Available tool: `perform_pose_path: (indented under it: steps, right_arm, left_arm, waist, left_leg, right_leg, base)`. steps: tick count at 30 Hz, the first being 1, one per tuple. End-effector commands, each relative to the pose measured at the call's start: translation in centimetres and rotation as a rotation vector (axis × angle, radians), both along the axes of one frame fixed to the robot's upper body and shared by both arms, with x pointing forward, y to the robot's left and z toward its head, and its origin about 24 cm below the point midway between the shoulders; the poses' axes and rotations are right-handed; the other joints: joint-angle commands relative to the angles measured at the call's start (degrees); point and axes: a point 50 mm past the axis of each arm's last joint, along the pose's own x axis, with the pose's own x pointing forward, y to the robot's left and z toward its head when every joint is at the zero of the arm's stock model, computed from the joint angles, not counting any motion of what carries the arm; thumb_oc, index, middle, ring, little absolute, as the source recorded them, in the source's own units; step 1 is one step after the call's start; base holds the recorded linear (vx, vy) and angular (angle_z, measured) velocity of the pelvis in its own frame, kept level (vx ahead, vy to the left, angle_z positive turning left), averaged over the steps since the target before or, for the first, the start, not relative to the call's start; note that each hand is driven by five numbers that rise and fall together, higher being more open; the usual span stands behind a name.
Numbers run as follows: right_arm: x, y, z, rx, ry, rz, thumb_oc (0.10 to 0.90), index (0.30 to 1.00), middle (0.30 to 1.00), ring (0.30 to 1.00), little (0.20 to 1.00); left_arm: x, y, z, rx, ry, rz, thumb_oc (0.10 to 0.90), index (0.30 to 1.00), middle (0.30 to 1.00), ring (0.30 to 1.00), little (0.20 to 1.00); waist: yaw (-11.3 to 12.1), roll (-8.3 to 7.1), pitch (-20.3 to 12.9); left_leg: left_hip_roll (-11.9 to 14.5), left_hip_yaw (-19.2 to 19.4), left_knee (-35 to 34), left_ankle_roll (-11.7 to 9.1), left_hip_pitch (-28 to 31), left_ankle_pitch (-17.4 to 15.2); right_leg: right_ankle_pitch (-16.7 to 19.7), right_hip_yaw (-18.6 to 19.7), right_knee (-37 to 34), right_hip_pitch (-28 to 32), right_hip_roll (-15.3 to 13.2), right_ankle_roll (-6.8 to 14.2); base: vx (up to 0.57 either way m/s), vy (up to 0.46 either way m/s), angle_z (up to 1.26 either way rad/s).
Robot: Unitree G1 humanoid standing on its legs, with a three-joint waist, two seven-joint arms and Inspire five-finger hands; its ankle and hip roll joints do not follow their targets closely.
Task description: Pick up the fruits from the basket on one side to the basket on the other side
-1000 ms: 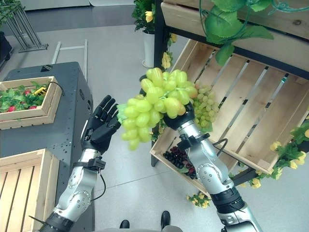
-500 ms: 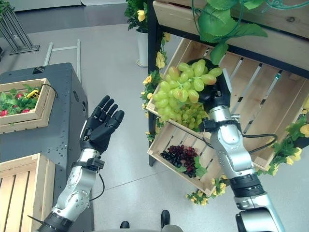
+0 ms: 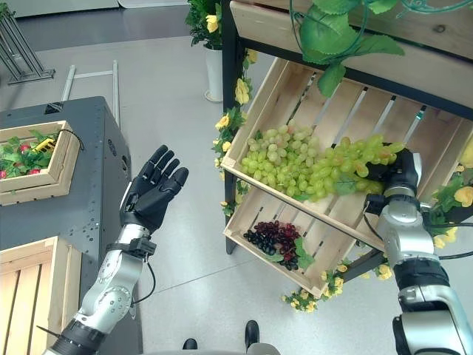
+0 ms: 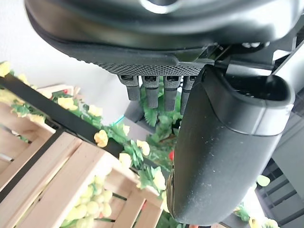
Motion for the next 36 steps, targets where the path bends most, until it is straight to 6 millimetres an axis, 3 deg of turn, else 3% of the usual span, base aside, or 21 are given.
perform_pose_path:
  steps: [1,2,3,4,8,14,28,32,36]
  right_arm:
    - [-1.0,-4.3,7.6,-0.047,-0.192,-0.245,0.400,0.300,0.300,0.300,0.300]
    - [-1.0,-4.4,7.5,-0.046,-0.186,-0.247,0.400,0.300,0.300,0.300,0.300]
    - [-1.2,-4.9,6.4,-0.026,-0.116,-0.252,0.569,0.554,0.554,0.554,0.554]
    - [-1.2,-5.0,6.0,-0.029,-0.084,-0.253,0.800,0.900,0.900,0.900,0.900]
    - [-1.4,-5.5,5.1,-0.064,0.057,-0.229,0.800,0.900,0.900,0.900,0.900]
    - [-0.9,-5.0,5.4,-0.081,0.106,-0.130,0.800,0.900,0.900,0.900,0.900]
    - [0.5,-0.7,7.3,-0.223,0.106,0.177,0.800,0.900,0.900,0.900,0.900]
    - [0.4,-0.1,6.8,-0.396,0.327,0.327,0.800,0.900,0.900,0.900,0.900]
    - [0.0,-0.9,8.6,-0.706,0.532,0.362,0.800,0.900,0.900,0.900,0.900]
  left_arm:
    - [1.7,-0.4,4.7,0.030,-0.226,-0.050,0.800,0.900,0.900,0.900,0.900]
    - [1.7,-0.4,4.7,0.030,-0.226,-0.050,0.800,0.900,0.900,0.900,0.900]
    - [1.8,-0.6,4.8,0.034,-0.226,-0.055,0.800,0.900,0.900,0.900,0.900]
    - [1.8,-0.6,4.8,0.036,-0.226,-0.056,0.800,0.900,0.900,0.900,0.900]
    - [2.0,-0.9,5.0,0.045,-0.224,-0.069,0.800,0.900,0.900,0.900,0.900]
    - [2.1,-0.8,5.1,0.055,-0.229,-0.072,0.800,0.900,0.900,0.900,0.900]
    - [1.7,-0.1,5.1,0.075,-0.241,-0.050,0.800,0.900,0.900,0.900,0.900]
    - [1.6,0.1,4.9,0.085,-0.239,-0.048,0.800,0.900,0.900,0.900,0.900]
    - [1.3,0.2,4.7,0.096,-0.236,-0.048,0.800,0.900,0.900,0.900,0.900]
  waist:
    - [1.02,-2.82,-4.85]
    - [1.03,-2.82,-4.84]
    - [1.05,-2.91,-4.72]
    - [1.07,-2.95,-4.69]
    - [1.11,-3.22,-4.57]
    - [0.84,-3.46,-4.34]
    - [-0.59,-3.39,-4.18]
    - [-0.93,-3.54,-4.02]
    - [-0.80,-4.16,-3.89]
  left_leg:
    - [-0.13,0.09,0.09,0.49,-3.70,1.62]
    - [-0.13,0.09,0.09,0.49,-3.72,1.62]
    - [-0.17,0.02,0.09,0.53,-3.73,1.67]
    - [-0.18,0.02,0.09,0.56,-3.74,1.67]
    - [-0.16,0.02,0.09,0.59,-3.86,1.83]
    - [-0.12,0.42,0.09,0.56,-3.81,1.75]
    - [-0.17,1.76,0.09,0.73,-3.43,1.35]
    - [-0.06,2.14,0.09,0.72,-2.99,0.93]
    - [0.01,2.34,0.09,0.68,-2.86,1.11]
  right_leg:
    - [-0.49,-2.61,0.12,4.96,-0.51,-0.05]
    - [-0.48,-2.62,0.12,4.95,-0.51,-0.04]
    - [-0.35,-2.61,0.12,4.93,-0.51,-0.01]
    - [-0.31,-2.61,0.12,4.93,-0.53,0.00]
    - [-0.04,-2.63,0.12,4.73,-0.61,0.14]
    - [0.09,-2.33,0.12,4.57,-0.54,0.26]
    - [0.03,-0.93,0.12,4.38,-0.21,0.38]
    - [-0.28,-0.81,0.12,4.70,-0.14,0.44]
    - [-0.03,-0.44,0.14,4.80,0.09,0.54]
  base:
    - [0.01,-0.012,0.04]
    - [0.00,-0.013,0.03]
    - [0.00,0.000,0.00]
    - [0.00,0.000,0.00]
    - [0.00,0.000,0.00]
    - [0.00,0.000,0.00]
    - [-0.01,-0.001,-0.03]
    - [0.00,0.000,0.00]
    - [0.00,0.000,0.00]
